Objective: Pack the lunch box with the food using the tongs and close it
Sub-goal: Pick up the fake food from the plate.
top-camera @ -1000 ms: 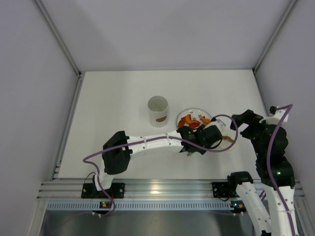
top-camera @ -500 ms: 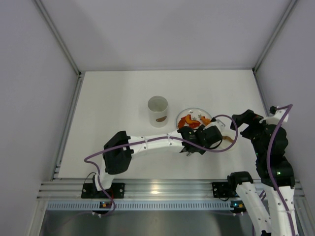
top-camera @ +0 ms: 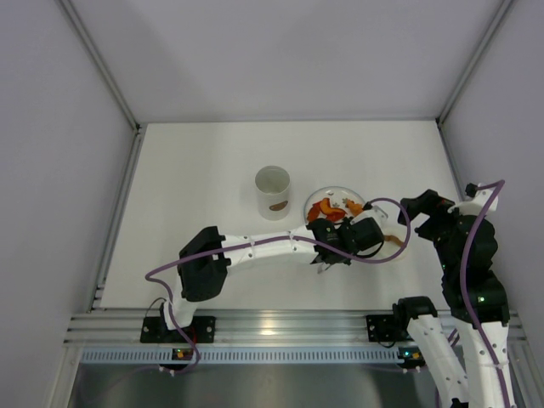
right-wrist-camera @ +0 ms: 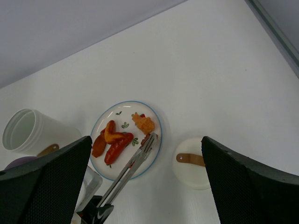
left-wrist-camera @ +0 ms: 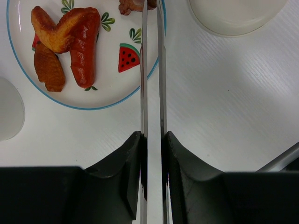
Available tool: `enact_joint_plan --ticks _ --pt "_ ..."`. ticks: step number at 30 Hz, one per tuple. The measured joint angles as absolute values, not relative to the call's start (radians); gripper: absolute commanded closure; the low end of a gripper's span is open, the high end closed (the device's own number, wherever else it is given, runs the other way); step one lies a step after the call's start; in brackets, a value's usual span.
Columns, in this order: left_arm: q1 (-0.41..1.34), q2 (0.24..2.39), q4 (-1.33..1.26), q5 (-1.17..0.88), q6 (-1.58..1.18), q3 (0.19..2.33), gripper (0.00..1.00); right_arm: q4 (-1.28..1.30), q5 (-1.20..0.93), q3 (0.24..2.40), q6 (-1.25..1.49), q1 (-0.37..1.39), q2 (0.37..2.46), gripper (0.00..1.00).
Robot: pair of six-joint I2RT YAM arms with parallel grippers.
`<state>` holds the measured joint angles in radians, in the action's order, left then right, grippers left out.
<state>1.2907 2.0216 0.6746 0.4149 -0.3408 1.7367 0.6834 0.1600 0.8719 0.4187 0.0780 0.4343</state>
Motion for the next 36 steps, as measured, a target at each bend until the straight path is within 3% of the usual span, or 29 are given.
enact_joint_plan --ticks 36 --pt "1.291 1.954 0.736 0.551 -0.340 1.752 0.84 0.682 0.155 0.892 0.420 0.078 0.448 0.01"
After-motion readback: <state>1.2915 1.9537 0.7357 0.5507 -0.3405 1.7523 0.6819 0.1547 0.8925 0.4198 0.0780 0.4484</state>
